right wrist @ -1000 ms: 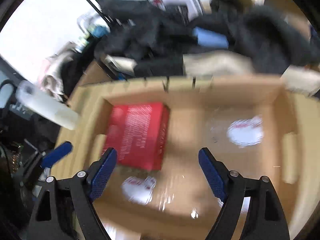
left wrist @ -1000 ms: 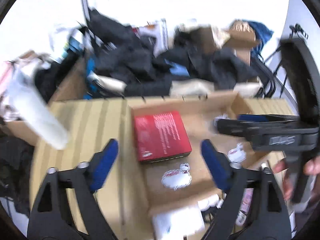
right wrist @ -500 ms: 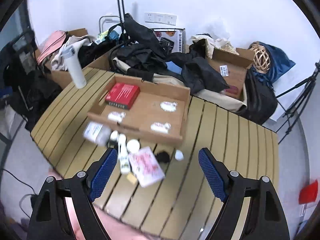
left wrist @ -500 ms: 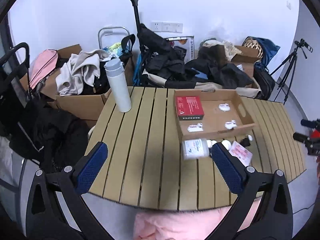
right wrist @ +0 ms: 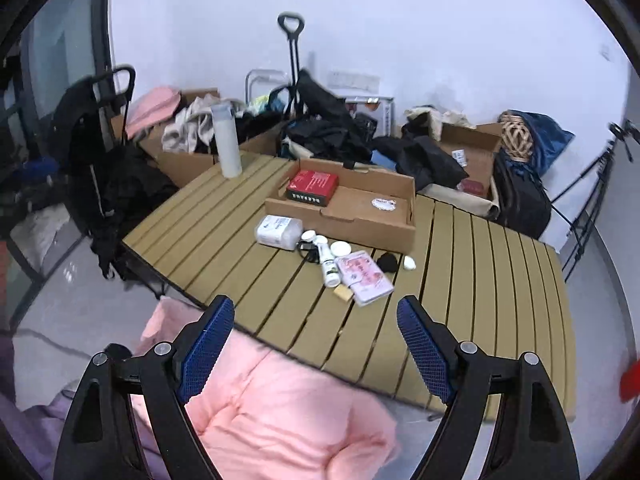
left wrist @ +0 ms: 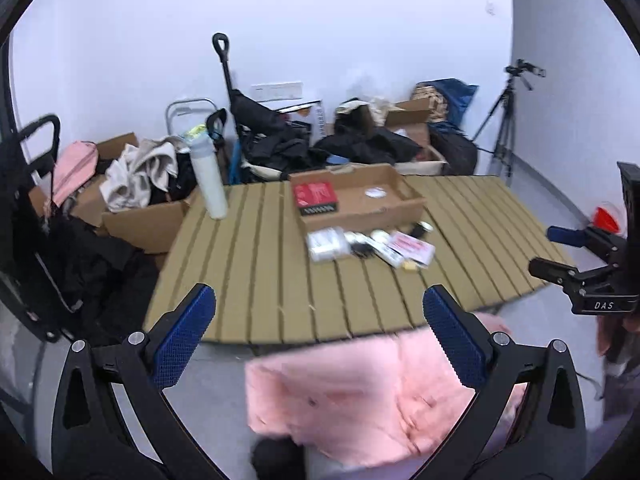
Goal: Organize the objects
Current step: 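Pull the right tool back from the table, then grasp the white plastic container with the right tool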
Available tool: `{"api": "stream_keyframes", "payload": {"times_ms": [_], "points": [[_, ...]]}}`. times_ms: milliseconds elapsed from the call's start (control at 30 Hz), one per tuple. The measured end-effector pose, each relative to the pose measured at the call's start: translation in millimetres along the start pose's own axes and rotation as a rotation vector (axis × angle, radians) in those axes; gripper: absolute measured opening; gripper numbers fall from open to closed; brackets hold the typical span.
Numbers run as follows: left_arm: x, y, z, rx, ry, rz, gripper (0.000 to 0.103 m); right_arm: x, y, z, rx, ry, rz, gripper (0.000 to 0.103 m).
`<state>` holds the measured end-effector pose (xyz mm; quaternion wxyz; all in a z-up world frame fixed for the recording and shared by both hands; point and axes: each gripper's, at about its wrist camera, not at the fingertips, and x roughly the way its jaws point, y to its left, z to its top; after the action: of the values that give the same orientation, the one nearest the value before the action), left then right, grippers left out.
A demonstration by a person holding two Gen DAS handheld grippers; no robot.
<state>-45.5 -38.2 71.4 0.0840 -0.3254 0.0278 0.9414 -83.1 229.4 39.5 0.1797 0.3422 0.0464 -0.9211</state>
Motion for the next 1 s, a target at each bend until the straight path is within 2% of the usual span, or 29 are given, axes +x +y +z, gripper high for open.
{"api": "stream_keyframes", "payload": {"times_ms": [100, 200, 233, 300, 367, 533, 567, 600, 633, 667, 733, 900, 1000], "points": [[3.2, -3.4, -30.9, -0.037, 0.040, -0.052, 0.103, -9.6, 7.9, -36.3, 0.094, -0.044, 0.047, 0.087], [19.8, -2.6, -45.9, -0.083, 0.124, -0.071, 0.103, 5.2, 9.8, -60.5, 0.166, 0.013, 0.121, 0.087], [26.0, -2.2, -46.5, -0.083, 0.148, -0.051, 0.103, 10.9, 11.9, -64.5, 0.164, 0.040, 0.129, 0.087], [28.1, 1.4, -46.4, -0.099, 0.139, -0.027, 0.103, 17.3, 16.4, -68.8, 0.141, 0.065, 0.105, 0.087], [30.3, 5.6, -46.9, -0.125, 0.133, -0.039, 0.103, 19.6, 18.6, -68.7, 0.136, 0.066, 0.110, 0.087], [51.8, 12.4, -58.2, -0.154, 0.190, -0.040, 0.103, 35.7, 18.5, -76.9, 0.134, 0.095, 0.107, 0.086], [59.6, 13.1, -60.5, -0.159, 0.208, -0.042, 0.103, 38.9, 17.4, -78.7, 0.136, 0.095, 0.112, 0.082], [68.5, 13.8, -62.6, -0.161, 0.225, -0.045, 0.103, 43.8, 16.9, -80.0, 0.135, 0.100, 0.118, 0.077], [77.4, 14.0, -62.6, -0.159, 0.239, -0.045, 0.103, 50.7, 15.7, -81.4, 0.135, 0.115, 0.119, 0.066], [88.9, 14.6, -60.8, -0.153, 0.253, -0.042, 0.103, 56.3, 15.0, -81.7, 0.134, 0.125, 0.122, 0.060], [112.2, 15.7, -54.2, -0.142, 0.266, -0.029, 0.103, 72.9, 9.9, -80.2, 0.129, 0.147, 0.117, 0.054], [191.8, 23.9, -26.5, -0.130, 0.297, -0.021, 0.103, 122.4, -15.2, -53.2, 0.163, 0.165, 0.116, 0.054], [241.7, 35.6, -8.4, -0.150, 0.284, -0.020, 0.103, 165.8, -30.7, -27.8, 0.189, 0.182, 0.122, 0.054]]}}
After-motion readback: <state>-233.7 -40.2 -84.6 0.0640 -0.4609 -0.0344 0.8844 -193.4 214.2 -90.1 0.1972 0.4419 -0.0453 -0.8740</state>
